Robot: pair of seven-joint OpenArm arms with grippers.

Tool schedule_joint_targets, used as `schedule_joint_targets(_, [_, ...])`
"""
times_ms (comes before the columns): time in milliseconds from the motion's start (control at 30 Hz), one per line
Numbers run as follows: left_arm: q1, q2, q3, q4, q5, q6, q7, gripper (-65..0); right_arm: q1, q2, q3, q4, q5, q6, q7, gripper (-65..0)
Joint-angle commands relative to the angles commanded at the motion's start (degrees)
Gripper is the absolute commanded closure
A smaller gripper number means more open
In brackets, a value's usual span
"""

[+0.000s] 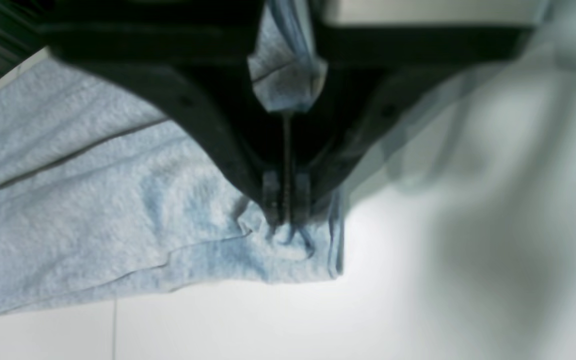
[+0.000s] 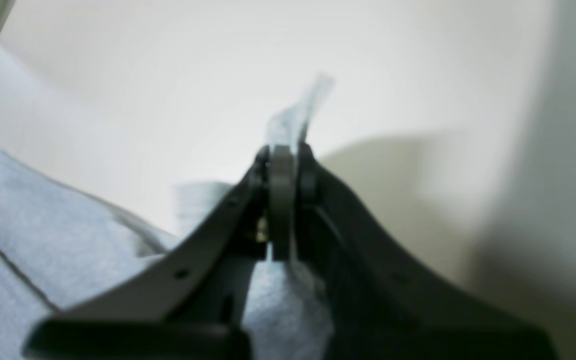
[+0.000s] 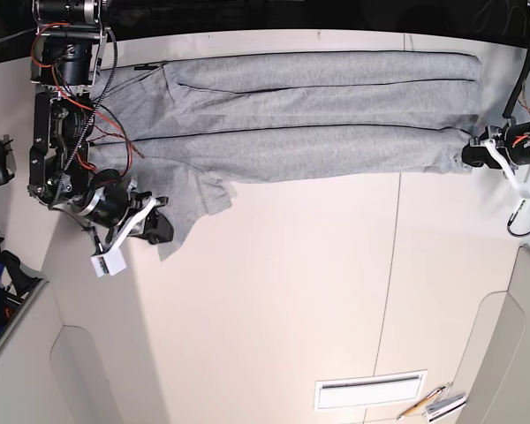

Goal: Fold the T-shirt properly
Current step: 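Drag the right gripper's end of the strip toward the left gripper, then release the left gripper and pull the strip straight with the right gripper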

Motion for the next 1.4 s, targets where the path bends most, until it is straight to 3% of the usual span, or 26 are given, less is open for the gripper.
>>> schedule_joint_targets(200, [0.0, 0.0, 0.0, 0.8, 0.0, 0.0, 0.7, 0.0, -7.3, 2.2, 2.3, 13.0, 3.4, -0.02, -1.3, 0.0])
schedule_joint_targets(467, [0.0, -1.6, 0.0, 1.9, 0.0, 0.0, 2.1, 0.0, -16.3, 2.6, 11.5, 20.6, 12.1, 0.2, -5.7, 0.0])
schedule_joint_targets(633, [1.9, -1.6, -0.2, 7.5, -1.3, 0.0, 4.5, 0.0, -21.8, 2.6, 12.6, 20.8, 12.3, 0.44, -6.8, 0.0])
schedule_joint_targets(767, [5.9, -2.1, -0.9, 12.1, 0.6, 0.0, 4.7, 0.0, -25.4, 2.6, 12.6, 20.8, 12.0, 0.57, -6.8, 0.0])
schedule_joint_targets(900, [10.6, -2.2, -6.7, 13.8, 2.7, 0.6, 4.7, 0.0, -26.8, 2.6, 12.6, 20.7, 9.1, 0.37, -6.8, 0.0])
schedule_joint_targets(933, [11.4, -2.2, -8.5, 13.8, 3.1, 1.1, 4.7, -1.1, -26.7, 2.6, 12.6, 20.7, 8.4, 0.35, -6.8, -2.3])
schedule_joint_targets(967, [12.1, -2.2, -10.1, 13.8, 3.1, 1.8, 4.7, -6.2, -26.7, 2.6, 12.6, 20.7, 8.2, 0.33, -6.8, -10.5])
schedule_joint_targets(1033, [13.2, -2.2, -12.6, 13.8, 3.0, 1.9, 4.6, -21.8, -26.7, 2.6, 12.6, 20.7, 8.3, 0.11, -6.7, -24.3])
schedule_joint_targets(1100, [14.2, -2.1, -14.3, 13.8, 1.8, 1.9, 4.7, -33.2, -26.7, 2.6, 12.6, 20.7, 8.3, -0.09, -5.9, -27.4])
schedule_joint_targets(1200, [14.3, -1.2, -17.3, 13.8, -0.1, 2.0, 5.5, -35.0, -26.7, 2.6, 12.7, 20.7, 9.8, -0.09, -4.8, -27.4])
schedule_joint_targets(1333, [14.7, 2.3, -24.5, 13.8, -9.8, 2.1, 12.7, -35.1, -26.6, 2.6, 13.3, 20.8, 13.6, -0.07, -4.8, -27.4])
schedule_joint_targets(1400, [16.4, 4.3, -28.7, 13.8, -12.5, 2.1, 13.7, -35.5, -26.6, 2.6, 14.3, 20.9, 15.7, -0.04, -4.9, -27.4])
